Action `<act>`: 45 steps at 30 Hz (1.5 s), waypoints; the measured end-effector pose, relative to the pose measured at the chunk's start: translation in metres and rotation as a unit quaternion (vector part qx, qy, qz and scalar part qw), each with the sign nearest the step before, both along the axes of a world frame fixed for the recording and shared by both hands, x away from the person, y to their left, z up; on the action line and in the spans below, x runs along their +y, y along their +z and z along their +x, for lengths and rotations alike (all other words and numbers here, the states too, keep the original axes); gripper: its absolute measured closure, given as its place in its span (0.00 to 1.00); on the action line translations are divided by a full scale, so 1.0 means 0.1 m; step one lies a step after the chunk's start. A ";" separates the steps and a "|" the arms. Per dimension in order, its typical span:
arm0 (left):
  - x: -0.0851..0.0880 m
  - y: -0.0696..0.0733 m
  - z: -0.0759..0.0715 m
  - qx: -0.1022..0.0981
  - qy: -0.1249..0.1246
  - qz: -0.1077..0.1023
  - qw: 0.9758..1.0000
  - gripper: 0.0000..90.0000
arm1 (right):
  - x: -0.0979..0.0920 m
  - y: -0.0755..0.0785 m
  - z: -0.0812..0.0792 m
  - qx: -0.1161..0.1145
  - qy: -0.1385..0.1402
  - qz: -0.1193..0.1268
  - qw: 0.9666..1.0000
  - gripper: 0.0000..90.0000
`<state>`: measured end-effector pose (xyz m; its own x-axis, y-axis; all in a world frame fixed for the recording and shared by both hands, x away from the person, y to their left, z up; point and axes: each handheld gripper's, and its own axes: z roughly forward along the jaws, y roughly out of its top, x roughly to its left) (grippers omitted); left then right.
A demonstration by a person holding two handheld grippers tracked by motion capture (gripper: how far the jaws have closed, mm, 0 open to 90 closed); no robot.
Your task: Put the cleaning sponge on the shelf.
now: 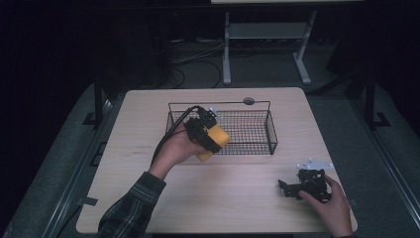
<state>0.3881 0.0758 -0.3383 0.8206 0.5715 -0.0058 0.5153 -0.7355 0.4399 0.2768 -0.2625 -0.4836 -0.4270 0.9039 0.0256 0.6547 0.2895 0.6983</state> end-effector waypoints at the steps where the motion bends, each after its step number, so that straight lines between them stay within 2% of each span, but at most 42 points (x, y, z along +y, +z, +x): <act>1: 0.01 0.00 0.03 0.000 0.005 0.001 1.000 0.25 | 0.00 0.00 0.00 0.000 0.000 0.000 1.000 0.00; 12: 0.12 -0.06 0.26 0.002 0.033 0.004 0.999 0.25 | 0.00 0.00 0.00 0.000 -0.001 0.000 1.000 0.00; 22: 0.21 -0.09 0.42 0.000 0.059 0.007 0.998 0.25 | 0.00 0.00 0.00 0.000 0.000 0.000 1.000 0.00; 29: 0.32 -0.13 0.55 -0.003 0.084 0.008 0.996 0.25 | 0.00 0.00 0.00 0.000 0.000 0.000 1.000 0.00; 45: 0.55 -0.24 0.83 0.000 0.124 0.001 0.992 0.25 | 0.00 0.00 0.00 0.000 0.000 0.000 1.000 0.00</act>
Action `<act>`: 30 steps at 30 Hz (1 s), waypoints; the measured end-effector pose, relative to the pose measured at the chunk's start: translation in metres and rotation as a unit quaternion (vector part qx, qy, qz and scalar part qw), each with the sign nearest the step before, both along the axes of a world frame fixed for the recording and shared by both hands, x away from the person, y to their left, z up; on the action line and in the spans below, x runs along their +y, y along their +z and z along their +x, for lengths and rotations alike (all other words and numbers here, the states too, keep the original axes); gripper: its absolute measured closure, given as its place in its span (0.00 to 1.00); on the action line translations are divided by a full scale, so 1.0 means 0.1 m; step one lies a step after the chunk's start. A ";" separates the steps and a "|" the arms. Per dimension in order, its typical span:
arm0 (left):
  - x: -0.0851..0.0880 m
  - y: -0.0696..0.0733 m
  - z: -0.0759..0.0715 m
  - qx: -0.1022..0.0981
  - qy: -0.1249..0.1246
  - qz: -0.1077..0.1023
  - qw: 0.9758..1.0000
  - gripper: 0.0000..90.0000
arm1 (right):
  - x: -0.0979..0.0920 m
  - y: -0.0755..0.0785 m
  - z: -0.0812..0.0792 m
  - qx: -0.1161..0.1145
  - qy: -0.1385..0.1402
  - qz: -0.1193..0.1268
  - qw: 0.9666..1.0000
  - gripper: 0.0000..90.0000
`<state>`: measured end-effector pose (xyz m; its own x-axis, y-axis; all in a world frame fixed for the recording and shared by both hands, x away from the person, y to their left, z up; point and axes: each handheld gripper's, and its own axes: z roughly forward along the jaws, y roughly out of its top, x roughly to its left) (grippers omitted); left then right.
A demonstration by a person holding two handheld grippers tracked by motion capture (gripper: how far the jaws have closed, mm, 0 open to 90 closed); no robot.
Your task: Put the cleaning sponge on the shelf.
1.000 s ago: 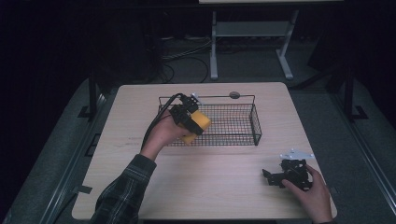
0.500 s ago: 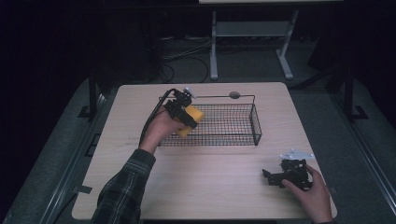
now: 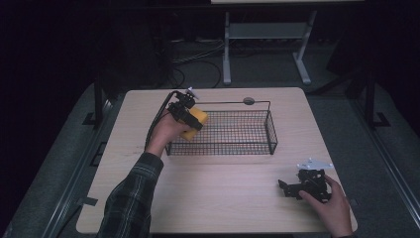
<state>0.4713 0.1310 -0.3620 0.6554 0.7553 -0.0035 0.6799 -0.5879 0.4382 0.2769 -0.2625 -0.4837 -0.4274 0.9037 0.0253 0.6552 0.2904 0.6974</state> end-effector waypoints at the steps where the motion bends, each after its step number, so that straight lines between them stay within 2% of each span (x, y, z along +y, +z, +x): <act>1: 0.01 -0.01 0.02 0.001 0.003 -0.002 1.000 0.25 | 0.00 0.00 0.00 0.000 0.000 0.000 1.000 0.00; 10: 0.05 -0.15 0.10 0.001 0.008 0.004 1.000 0.25 | 0.00 0.00 0.00 0.000 0.000 0.000 1.000 0.00; 12: 0.06 -0.20 0.11 0.004 0.009 0.011 1.000 0.25 | 0.00 0.00 0.00 -0.001 0.001 0.000 1.000 0.00; 18: 0.09 -0.32 0.13 0.012 0.017 0.005 1.000 0.25 | 0.00 0.00 0.00 -0.001 0.000 0.000 1.000 0.00; 20: 0.10 -0.37 0.13 0.017 0.017 0.009 1.000 0.25 | 0.00 0.00 0.00 0.000 0.000 0.000 1.000 0.00; 30: 0.10 -0.50 0.11 0.029 0.017 0.016 0.999 0.25 | 0.00 0.00 0.00 -0.001 0.000 0.000 1.000 0.00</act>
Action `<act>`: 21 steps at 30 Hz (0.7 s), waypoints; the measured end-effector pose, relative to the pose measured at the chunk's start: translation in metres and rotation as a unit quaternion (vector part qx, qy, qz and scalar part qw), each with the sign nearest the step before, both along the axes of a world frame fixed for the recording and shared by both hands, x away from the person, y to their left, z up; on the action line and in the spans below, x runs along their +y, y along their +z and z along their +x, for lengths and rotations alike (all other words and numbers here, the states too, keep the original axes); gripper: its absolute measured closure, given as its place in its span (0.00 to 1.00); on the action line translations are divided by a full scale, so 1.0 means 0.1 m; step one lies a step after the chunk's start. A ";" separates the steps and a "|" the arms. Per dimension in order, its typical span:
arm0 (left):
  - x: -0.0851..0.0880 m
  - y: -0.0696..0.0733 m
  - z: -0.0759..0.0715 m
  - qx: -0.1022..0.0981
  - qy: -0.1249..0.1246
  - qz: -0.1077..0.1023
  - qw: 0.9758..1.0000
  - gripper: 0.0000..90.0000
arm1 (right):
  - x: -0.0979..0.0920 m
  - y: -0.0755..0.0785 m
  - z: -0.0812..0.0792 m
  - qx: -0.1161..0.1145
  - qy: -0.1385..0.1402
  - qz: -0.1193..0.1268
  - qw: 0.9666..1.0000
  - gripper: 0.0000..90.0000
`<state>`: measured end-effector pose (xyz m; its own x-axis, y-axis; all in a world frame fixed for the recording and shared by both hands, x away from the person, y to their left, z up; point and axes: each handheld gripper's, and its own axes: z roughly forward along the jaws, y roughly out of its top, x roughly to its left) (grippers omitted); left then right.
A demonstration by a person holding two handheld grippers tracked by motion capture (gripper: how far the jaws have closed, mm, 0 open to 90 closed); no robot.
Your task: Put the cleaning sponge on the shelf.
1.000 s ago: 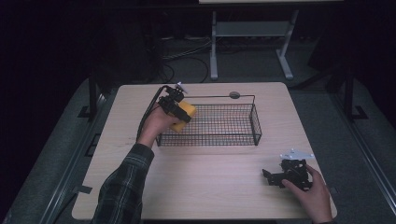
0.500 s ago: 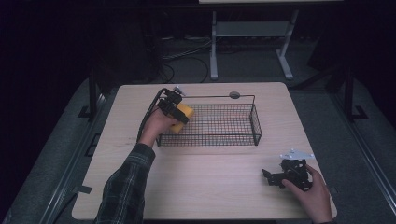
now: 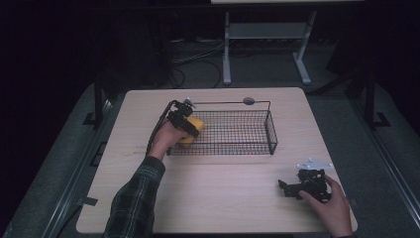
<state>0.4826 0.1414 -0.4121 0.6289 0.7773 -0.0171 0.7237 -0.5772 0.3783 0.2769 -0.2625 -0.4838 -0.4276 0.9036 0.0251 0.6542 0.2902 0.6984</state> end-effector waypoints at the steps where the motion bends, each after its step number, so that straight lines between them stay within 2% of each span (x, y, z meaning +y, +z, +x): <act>1: 0.00 -0.01 0.00 0.001 0.000 0.000 1.000 0.25 | 0.00 0.00 0.00 0.000 0.000 0.000 1.000 0.00; 10: -0.02 -0.04 -0.02 0.010 -0.002 0.015 1.000 0.24 | 0.00 0.00 0.00 0.000 0.000 0.000 1.000 0.00; 21: -0.02 -0.05 -0.03 0.013 -0.008 0.018 1.000 0.24 | 0.00 0.00 0.00 0.000 0.000 0.000 1.000 0.00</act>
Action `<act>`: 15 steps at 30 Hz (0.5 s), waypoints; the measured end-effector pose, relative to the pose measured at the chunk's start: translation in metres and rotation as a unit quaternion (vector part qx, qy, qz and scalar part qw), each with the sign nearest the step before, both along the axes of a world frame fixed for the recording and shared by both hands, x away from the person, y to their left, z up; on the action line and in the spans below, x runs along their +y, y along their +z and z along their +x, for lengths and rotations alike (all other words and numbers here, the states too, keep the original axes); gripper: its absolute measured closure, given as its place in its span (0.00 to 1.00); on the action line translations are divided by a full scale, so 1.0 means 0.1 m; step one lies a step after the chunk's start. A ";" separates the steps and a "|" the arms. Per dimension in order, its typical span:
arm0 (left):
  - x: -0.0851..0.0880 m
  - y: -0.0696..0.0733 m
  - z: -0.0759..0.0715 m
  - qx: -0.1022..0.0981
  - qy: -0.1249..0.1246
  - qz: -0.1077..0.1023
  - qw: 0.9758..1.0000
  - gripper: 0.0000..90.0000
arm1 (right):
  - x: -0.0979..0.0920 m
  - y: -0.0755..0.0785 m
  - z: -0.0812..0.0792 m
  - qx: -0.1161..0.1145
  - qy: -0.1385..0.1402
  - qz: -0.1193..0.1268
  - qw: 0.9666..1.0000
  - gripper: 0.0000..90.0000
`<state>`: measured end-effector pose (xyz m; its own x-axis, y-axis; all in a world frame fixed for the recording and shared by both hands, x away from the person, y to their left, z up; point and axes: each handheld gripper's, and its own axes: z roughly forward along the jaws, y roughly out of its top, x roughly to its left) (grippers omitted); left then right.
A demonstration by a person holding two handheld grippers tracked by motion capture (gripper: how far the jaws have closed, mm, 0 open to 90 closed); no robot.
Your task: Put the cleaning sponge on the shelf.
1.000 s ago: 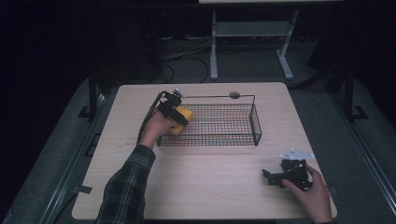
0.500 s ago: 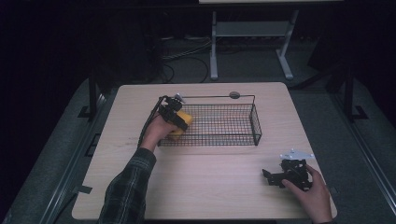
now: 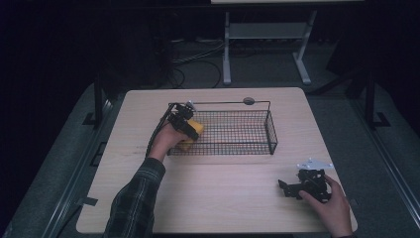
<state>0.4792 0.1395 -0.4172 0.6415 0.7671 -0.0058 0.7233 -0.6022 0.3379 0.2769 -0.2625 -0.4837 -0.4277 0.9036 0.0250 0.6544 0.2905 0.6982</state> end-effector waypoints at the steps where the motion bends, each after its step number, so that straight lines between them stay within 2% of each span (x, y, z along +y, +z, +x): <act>1: 0.00 0.00 0.00 0.000 -0.001 0.001 1.000 0.24 | 0.00 0.00 0.00 0.000 0.000 0.000 1.000 0.00; 10: 0.00 0.01 -0.01 -0.002 -0.006 -0.001 1.000 0.22 | 0.00 0.00 0.00 0.000 0.000 0.000 1.000 0.00; 15: -0.02 0.01 -0.01 -0.002 -0.007 0.001 1.000 0.16 | 0.00 0.00 0.00 0.000 0.000 0.000 1.000 0.00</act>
<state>0.4780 0.1380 -0.4159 0.6523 0.7580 -0.0017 0.7131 -0.6129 0.3403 0.2770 -0.2626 -0.4837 -0.4280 0.9035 0.0249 0.6543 0.2907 0.6982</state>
